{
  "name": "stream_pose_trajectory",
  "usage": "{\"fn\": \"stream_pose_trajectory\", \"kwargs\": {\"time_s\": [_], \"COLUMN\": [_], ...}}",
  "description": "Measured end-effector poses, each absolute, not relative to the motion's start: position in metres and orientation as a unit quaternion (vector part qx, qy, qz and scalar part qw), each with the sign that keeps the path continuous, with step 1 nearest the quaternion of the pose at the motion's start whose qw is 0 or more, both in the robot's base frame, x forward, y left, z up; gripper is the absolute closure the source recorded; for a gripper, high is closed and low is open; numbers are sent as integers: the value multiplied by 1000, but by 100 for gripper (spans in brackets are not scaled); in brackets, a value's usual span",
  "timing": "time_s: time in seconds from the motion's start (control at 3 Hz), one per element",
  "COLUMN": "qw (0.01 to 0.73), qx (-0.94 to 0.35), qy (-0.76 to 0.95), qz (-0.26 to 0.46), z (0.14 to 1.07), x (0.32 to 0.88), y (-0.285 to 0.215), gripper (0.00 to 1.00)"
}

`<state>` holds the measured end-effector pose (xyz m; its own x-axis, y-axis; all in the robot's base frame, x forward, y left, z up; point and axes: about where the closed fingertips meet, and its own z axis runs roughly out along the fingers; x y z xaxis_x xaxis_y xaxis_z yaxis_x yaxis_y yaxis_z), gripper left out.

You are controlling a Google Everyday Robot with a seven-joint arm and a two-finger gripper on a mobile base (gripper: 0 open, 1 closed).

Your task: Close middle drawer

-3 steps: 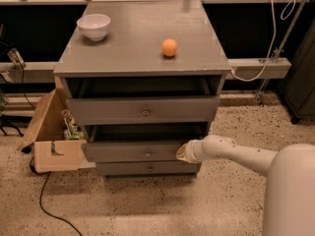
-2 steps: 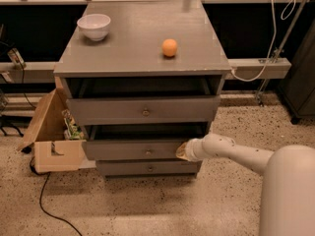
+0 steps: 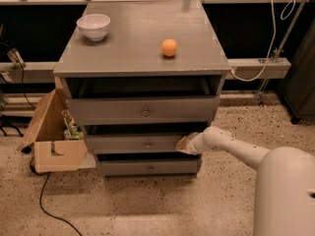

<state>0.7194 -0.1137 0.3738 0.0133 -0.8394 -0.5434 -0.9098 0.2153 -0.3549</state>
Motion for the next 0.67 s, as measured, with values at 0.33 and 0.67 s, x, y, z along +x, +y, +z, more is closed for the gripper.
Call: {"fn": "stream_pose_trajectory", "kwargs": {"time_s": [0.33,0.67], "qw": [331,306], "qx": [-631,-643], "qy": [698,696], "qz": [77,91], "z": [392,405], "x": [686,641], "y": [-149,-175], "gripper": [100,100]}}
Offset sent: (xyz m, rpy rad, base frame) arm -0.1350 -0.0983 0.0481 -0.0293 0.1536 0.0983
